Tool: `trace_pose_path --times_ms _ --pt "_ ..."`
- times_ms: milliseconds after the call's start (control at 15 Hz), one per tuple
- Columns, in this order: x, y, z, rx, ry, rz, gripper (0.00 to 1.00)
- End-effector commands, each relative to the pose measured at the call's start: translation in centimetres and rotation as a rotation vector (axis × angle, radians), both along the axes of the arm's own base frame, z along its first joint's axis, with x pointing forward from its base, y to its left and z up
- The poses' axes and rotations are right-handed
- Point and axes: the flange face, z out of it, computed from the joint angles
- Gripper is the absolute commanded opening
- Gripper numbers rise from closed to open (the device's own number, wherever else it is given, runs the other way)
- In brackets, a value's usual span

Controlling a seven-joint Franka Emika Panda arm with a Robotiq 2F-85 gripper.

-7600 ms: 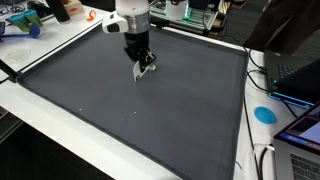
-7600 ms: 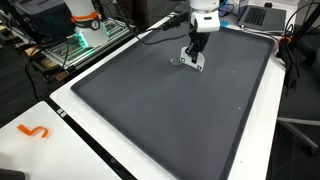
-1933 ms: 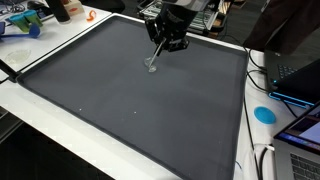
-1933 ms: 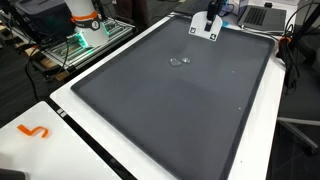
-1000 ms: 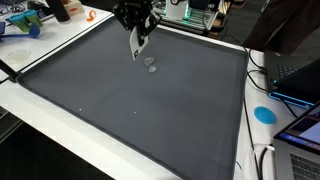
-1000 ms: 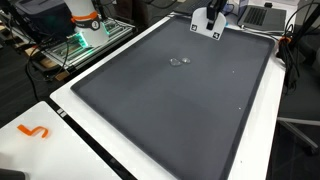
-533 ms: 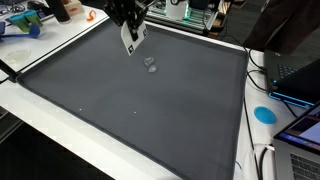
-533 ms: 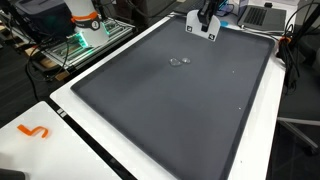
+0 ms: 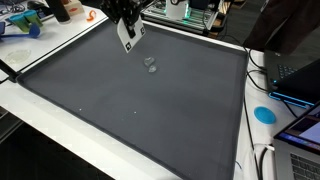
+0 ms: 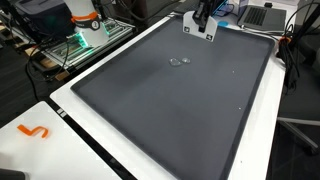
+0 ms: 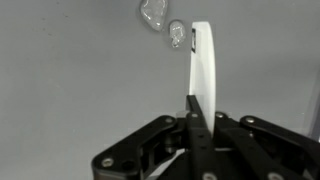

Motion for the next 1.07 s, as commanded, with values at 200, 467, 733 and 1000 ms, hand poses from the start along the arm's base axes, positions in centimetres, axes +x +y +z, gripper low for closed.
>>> trace_pose_path --times_ms 200,467,733,1000 --pt "0.4 -0.8 0.1 0.023 0.004 -0.016 0.01" --pt "0.3 -2.8 0.6 0.087 -0.01 -0.036 0.01" --pt "-0.3 -5.0 0.3 0.156 -0.029 -0.041 0.01" --pt "-1.3 -6.9 -0.9 0.224 -0.042 -0.029 0.01"
